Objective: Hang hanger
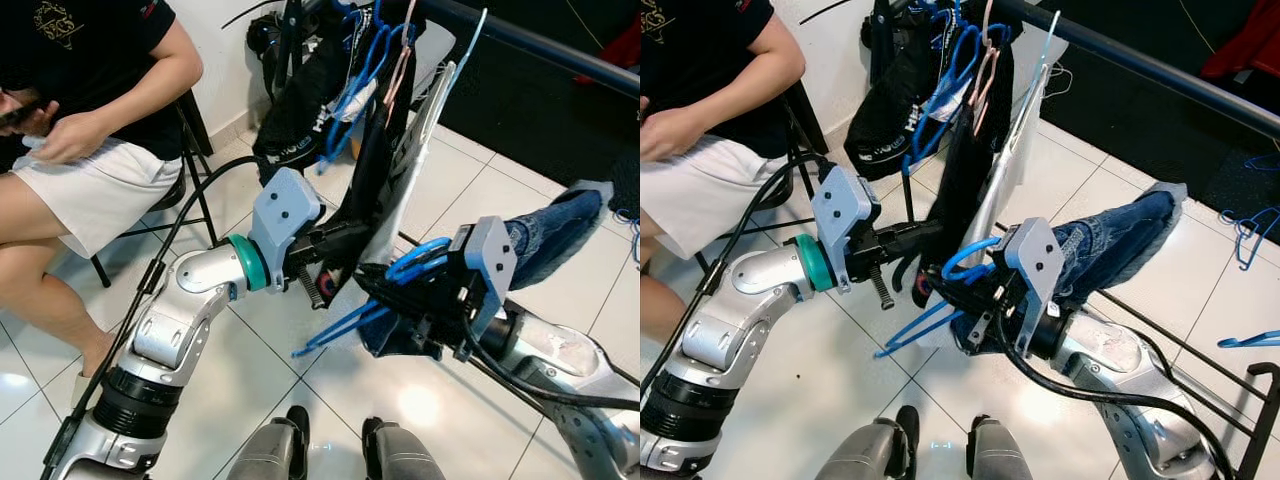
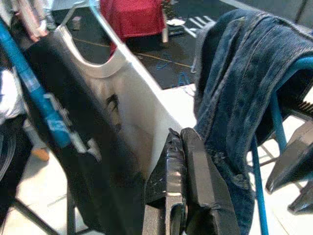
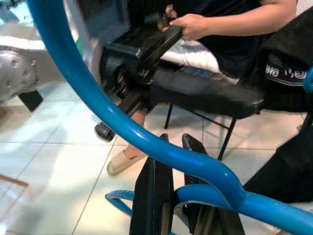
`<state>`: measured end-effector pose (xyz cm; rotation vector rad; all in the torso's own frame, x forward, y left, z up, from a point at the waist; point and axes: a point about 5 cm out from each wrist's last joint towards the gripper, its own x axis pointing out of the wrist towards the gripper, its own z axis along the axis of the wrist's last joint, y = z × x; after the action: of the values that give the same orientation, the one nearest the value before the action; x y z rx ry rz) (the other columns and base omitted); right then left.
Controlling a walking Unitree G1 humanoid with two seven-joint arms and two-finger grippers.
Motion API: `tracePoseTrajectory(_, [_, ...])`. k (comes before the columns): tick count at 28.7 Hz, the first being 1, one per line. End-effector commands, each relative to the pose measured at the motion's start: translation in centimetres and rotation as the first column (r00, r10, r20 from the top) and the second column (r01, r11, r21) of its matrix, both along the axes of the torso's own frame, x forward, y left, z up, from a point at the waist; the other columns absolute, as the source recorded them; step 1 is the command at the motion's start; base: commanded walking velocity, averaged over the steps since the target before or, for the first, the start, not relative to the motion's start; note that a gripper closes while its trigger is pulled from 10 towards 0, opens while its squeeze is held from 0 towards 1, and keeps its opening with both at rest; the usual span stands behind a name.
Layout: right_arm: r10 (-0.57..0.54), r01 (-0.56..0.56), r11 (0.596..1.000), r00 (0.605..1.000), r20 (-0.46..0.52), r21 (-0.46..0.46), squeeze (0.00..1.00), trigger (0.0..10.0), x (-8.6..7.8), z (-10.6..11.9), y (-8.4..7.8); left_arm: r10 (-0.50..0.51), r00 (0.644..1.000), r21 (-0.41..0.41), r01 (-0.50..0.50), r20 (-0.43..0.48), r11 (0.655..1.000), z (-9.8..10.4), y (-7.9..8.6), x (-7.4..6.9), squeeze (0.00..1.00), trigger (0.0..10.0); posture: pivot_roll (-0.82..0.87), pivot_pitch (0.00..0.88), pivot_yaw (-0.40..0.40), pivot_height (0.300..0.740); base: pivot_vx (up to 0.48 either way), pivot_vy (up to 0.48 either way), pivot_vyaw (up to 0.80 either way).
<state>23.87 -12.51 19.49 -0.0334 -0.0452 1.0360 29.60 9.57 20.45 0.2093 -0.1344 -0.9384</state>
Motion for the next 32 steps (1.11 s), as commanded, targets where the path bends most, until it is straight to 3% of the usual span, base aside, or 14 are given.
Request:
tracePoseTrajectory(1, [0.050,-0.050,0.999,0.999,0.001,0.016,0.00,10.0,0.0,0.1,0.6,0.063,0.998,0.011,-0.063,-0.031,0.998,-0.9,1.4,0.1,0.00,10.0,-0.08,0.125,0.106,0.740,0.000,0.000,0.00])
tracePoseTrajectory(3, [0.101,-0.100,0.994,0.995,-0.011,0.033,0.00,10.0,0.6,0.1,1.4,0.168,0.985,0.024,-0.167,-0.027,0.986,-1.2,3.7,0.2,0.00,10.0,-0.06,0.127,0.097,0.740,0.000,0.000,0.00])
tracePoseTrajectory(4, [0.101,-0.100,0.994,0.995,-0.011,0.033,0.00,10.0,0.6,0.1,1.4,0.168,0.985,0.024,-0.167,-0.027,0.986,-1.2,3.7,0.2,0.00,10.0,-0.06,0.127,0.097,0.740,0.000,0.000,0.00])
tracePoseTrajectory(5, [0.131,-0.130,0.991,0.991,-0.022,0.043,0.00,10.0,0.8,0.1,1.8,0.212,0.977,0.029,-0.211,-0.026,0.977,-1.3,5.0,-0.1,0.00,10.0,-0.04,0.135,0.084,0.740,0.000,0.000,0.00])
tracePoseTrajectory(11, [0.221,-0.218,0.974,0.974,-0.051,0.056,0.00,10.0,1.2,0.1,2.7,0.277,0.961,0.065,-0.275,-0.020,0.959,-1.7,7.5,-1.2,0.00,10.0,-0.02,0.143,0.065,0.740,0.000,0.000,0.00])
tracePoseTrajectory(17, [0.314,-0.312,0.949,0.947,-0.069,0.037,0.00,10.0,1.8,-0.1,3.8,0.284,0.957,0.080,-0.280,-0.051,0.957,-2.4,8.3,-2.4,0.00,10.0,-0.01,0.143,0.049,0.740,0.000,0.000,0.00])
tracePoseTrajectory(19, [0.367,-0.367,0.930,0.927,-0.074,0.013,0.00,10.0,1.9,-0.1,4.2,0.332,0.941,0.041,-0.330,-0.064,0.943,-2.2,9.1,-1.9,0.00,10.0,-0.01,0.142,0.029,0.740,0.000,0.000,0.00])
tracePoseTrajectory(26, [0.415,-0.416,0.909,0.906,-0.080,-0.005,0.00,10.0,2.0,0.0,4.4,0.367,0.928,0.043,-0.365,-0.069,0.930,-2.5,9.9,-1.3,0.00,10.0,0.00,0.142,0.014,0.740,0.000,0.000,0.00])
tracePoseTrajectory(28, [0.452,-0.453,0.891,0.889,-0.071,-0.009,0.00,10.0,2.3,0.6,4.8,0.390,0.918,0.105,-0.382,-0.077,0.918,-4.2,10.1,-0.3,0.00,10.0,0.00,0.143,0.004,0.740,0.000,0.000,0.00])
tracePoseTrajectory(32, [0.461,-0.461,0.887,0.886,-0.045,0.001,0.00,10.0,2.7,1.5,5.2,0.388,0.918,0.155,-0.373,-0.081,0.915,-5.4,9.5,0.5,0.00,10.0,-0.01,0.138,0.011,0.740,0.000,0.000,0.00])
